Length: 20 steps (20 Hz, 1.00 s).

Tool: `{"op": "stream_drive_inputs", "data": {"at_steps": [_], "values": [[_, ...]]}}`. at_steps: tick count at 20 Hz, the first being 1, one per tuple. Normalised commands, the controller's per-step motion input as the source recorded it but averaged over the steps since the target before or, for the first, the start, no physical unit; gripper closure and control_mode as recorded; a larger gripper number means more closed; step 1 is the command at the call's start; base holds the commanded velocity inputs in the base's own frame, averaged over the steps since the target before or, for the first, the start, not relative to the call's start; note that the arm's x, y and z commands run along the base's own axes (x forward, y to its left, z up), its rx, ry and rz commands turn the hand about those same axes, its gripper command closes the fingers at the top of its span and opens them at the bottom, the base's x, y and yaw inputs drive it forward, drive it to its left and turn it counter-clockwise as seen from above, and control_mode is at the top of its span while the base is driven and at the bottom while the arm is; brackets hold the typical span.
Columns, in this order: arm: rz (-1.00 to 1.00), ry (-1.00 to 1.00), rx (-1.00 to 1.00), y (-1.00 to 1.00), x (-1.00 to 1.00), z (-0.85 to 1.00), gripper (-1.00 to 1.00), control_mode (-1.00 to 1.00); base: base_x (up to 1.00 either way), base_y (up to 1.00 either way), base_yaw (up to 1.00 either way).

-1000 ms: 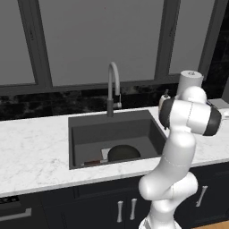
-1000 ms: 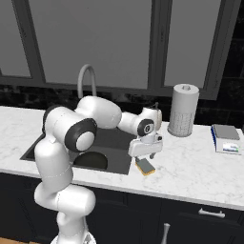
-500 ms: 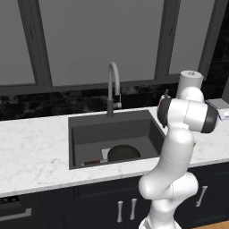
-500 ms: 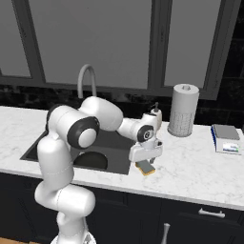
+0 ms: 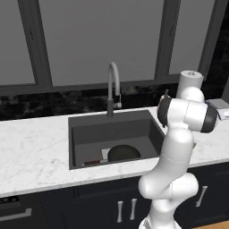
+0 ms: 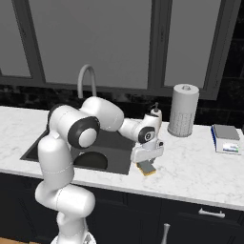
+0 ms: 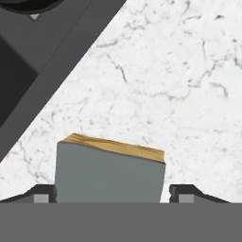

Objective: Pick the pan and sponge and place them into the sink. Then turn on the water.

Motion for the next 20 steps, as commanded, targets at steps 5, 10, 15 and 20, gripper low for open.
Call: {"op": "stream_drive_inputs", "data": {"at_steps": [5, 10, 15, 20], "values": [[0.04, -0.15, 0.00, 0.06, -0.62, -0.55, -1.00, -1.00, 0.00, 0.00, 0.00], [0.00, -0.06, 0.00, 0.25, -0.38, -0.70, -1.00, -1.00, 0.00, 0.00, 0.00], [0.00, 0.01, -0.08, 0.54, -0.18, -0.97, 1.00, -1.00, 0.00, 0.00, 0.00], [0.01, 0.01, -0.13, 0.52, -0.40, -1.00, 1.00, -1.00, 0.00, 0.00, 0.00]]}}
